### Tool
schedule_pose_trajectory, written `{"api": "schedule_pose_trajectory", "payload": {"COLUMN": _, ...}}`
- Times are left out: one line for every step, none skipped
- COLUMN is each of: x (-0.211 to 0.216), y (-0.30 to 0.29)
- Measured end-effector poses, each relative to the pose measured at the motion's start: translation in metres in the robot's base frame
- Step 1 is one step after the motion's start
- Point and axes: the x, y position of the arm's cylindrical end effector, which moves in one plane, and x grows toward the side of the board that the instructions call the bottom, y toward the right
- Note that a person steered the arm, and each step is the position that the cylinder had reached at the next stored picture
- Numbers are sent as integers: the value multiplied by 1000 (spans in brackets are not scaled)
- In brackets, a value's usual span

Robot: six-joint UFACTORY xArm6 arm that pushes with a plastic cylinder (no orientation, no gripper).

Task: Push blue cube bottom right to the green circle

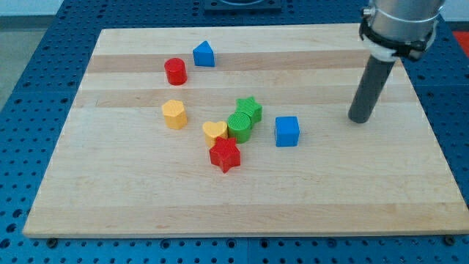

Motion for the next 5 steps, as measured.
{"api": "schedule_pose_trajectory", "payload": {"x": 1, "y": -32}}
{"api": "schedule_pose_trajectory", "payload": {"x": 1, "y": -63}}
{"api": "schedule_pose_trajectory", "payload": {"x": 1, "y": -86}}
{"api": "schedule_pose_trajectory", "payload": {"x": 9, "y": -97}}
{"api": "schedule_pose_trajectory", "payload": {"x": 23, "y": -97}}
